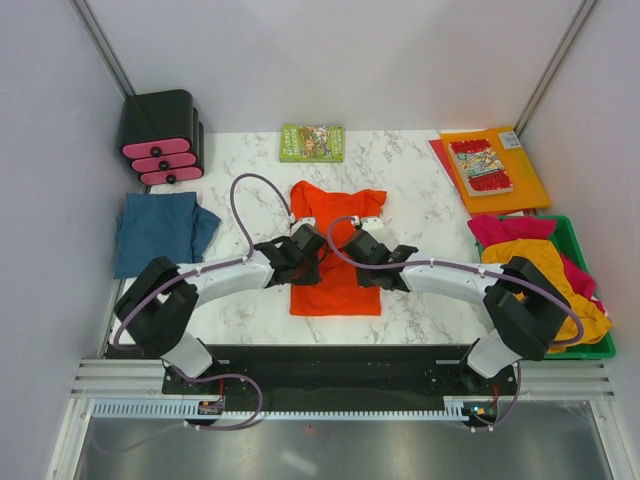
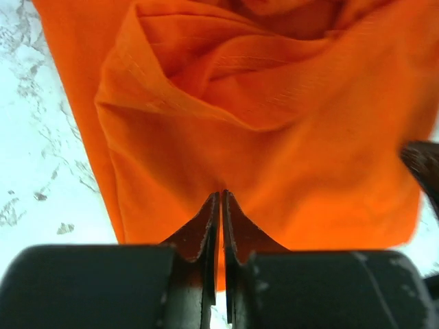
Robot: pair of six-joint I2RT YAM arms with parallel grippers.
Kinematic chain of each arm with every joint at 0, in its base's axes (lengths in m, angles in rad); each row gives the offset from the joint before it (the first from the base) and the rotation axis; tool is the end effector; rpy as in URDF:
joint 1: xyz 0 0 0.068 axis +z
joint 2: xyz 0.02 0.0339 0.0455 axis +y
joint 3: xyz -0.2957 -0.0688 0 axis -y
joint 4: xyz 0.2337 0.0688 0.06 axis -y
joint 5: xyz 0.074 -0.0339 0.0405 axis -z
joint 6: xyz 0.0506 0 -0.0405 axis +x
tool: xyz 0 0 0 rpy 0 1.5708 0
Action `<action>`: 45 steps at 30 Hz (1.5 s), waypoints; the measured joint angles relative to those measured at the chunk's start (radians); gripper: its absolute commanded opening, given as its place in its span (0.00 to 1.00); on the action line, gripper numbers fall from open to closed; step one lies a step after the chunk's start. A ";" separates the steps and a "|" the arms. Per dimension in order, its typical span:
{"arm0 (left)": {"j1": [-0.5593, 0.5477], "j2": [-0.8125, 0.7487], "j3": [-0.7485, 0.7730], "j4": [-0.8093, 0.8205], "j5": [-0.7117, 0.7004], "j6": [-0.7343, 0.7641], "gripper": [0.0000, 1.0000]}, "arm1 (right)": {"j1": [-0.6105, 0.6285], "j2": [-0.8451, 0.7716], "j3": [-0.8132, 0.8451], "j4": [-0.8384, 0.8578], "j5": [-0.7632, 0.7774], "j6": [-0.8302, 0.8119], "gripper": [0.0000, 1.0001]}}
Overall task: Fold and stack the t-shirts
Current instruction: Fold the folded rectangular tshirt in 1/3 of the way
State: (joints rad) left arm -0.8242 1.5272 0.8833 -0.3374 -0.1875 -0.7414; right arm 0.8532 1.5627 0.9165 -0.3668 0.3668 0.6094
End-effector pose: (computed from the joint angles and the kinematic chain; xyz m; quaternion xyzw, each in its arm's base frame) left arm 0.2099 -0.2129 0.2138 0.0123 0.9530 -0.1405 0.2682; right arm 0.2139 0.2175 0.2135 -0.0651 0.9443 0.0503 0.3186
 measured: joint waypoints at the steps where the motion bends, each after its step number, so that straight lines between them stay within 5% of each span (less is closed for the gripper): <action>1: 0.010 0.024 0.002 0.002 0.007 0.006 0.08 | 0.000 0.001 -0.018 0.000 0.000 0.008 0.00; 28: 0.201 0.358 0.317 0.024 0.089 0.116 0.08 | 0.007 0.029 -0.083 0.055 -0.014 0.061 0.00; 31: 0.239 0.395 0.382 0.005 0.095 0.134 0.11 | 0.007 0.022 -0.092 0.065 -0.014 0.069 0.00; 33: 0.262 0.413 0.440 -0.006 0.094 0.153 0.23 | 0.007 0.018 -0.097 0.069 -0.013 0.072 0.00; 35: 0.279 0.419 0.489 -0.005 0.094 0.172 0.38 | 0.008 0.011 -0.101 0.068 -0.012 0.077 0.09; 36: 0.288 0.418 0.511 -0.001 0.094 0.181 0.41 | 0.010 0.003 -0.104 0.061 -0.009 0.079 0.23; 39: 0.291 0.388 0.515 0.010 0.097 0.193 0.47 | 0.014 -0.031 -0.103 0.034 0.008 0.089 0.38; 45: 0.276 0.177 0.342 0.022 0.120 0.189 0.49 | 0.014 -0.096 -0.037 -0.026 0.036 0.085 0.46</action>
State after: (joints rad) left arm -0.5480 1.7046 1.2255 -0.3153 -0.0673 -0.5526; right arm 0.8669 1.4666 0.8799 -0.3927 0.4026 0.6949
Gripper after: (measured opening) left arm 0.479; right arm 0.438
